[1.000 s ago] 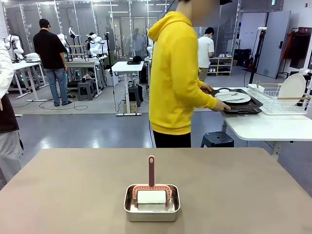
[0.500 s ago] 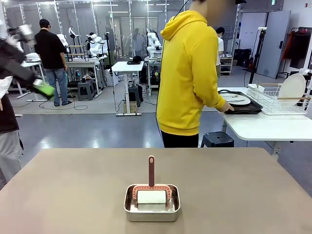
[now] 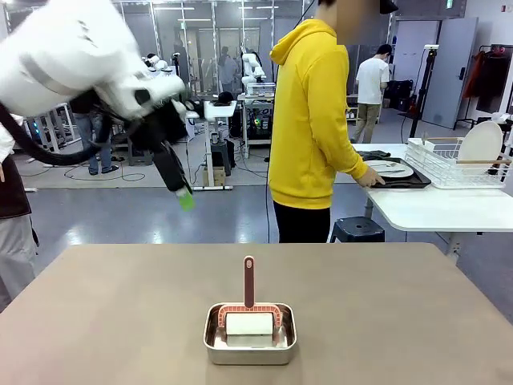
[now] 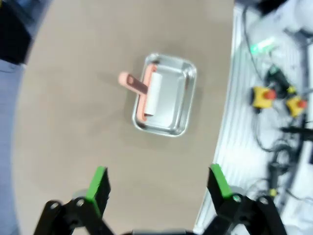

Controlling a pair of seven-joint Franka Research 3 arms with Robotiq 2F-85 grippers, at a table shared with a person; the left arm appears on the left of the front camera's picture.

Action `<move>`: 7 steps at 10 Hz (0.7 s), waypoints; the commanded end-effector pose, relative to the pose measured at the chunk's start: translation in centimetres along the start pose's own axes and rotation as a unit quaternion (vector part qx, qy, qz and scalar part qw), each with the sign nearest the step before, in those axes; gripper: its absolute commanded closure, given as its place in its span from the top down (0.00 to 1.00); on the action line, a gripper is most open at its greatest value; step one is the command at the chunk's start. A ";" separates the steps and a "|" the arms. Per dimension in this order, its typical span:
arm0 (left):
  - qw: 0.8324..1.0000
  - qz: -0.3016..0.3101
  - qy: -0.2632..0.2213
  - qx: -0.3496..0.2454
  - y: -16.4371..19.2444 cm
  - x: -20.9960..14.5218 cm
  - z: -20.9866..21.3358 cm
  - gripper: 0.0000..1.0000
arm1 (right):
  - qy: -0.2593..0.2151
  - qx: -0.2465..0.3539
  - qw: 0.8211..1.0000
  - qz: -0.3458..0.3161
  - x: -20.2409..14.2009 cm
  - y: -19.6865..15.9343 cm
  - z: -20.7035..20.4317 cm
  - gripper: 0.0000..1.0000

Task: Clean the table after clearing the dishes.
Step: When the right (or left) Handle tray is removed, use the right hand (or left hand) to clean the right (or left) side of the table with the Lint Roller.

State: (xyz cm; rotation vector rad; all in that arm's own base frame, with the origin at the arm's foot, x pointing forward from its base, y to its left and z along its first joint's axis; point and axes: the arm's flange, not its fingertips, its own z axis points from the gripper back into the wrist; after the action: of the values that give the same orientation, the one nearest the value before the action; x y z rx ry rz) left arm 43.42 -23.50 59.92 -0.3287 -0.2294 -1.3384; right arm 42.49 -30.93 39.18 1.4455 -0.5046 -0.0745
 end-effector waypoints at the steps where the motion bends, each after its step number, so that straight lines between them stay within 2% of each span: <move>1: 0.998 -0.023 0.052 0.001 -0.8 1.4 -3.0 1.00 | 0.007 -0.003 1.000 0.000 -0.1 0.4 0.0 1.00; 3: 0.996 -0.048 0.077 -0.001 -2.4 2.1 -6.9 1.00 | 0.007 -0.003 1.000 0.000 -0.1 0.4 0.0 1.00; 4: 0.997 -0.043 0.065 0.001 -2.4 1.6 -7.3 1.00 | 0.007 -0.003 1.000 0.000 -0.1 0.4 0.0 1.00; 5: 0.999 -0.023 0.022 -0.005 -2.3 0.5 -5.8 1.00 | 0.007 -0.003 1.000 0.000 -0.1 0.4 0.0 1.00; 6: 0.996 -0.054 0.072 -0.024 -2.4 2.7 -7.5 1.00 | 0.007 -0.003 1.000 0.000 -0.1 0.4 0.0 1.00; 7: 0.996 -0.054 0.072 -0.024 -2.4 2.7 -7.5 1.00 | 0.007 -0.003 1.000 0.000 -0.1 0.4 0.0 1.00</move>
State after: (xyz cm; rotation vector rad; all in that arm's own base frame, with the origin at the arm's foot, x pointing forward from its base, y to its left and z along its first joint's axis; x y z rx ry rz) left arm 41.58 -28.63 53.96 -0.2749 -0.1135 -1.4524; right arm 42.47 -30.95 39.21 1.4451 -0.5052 -0.0743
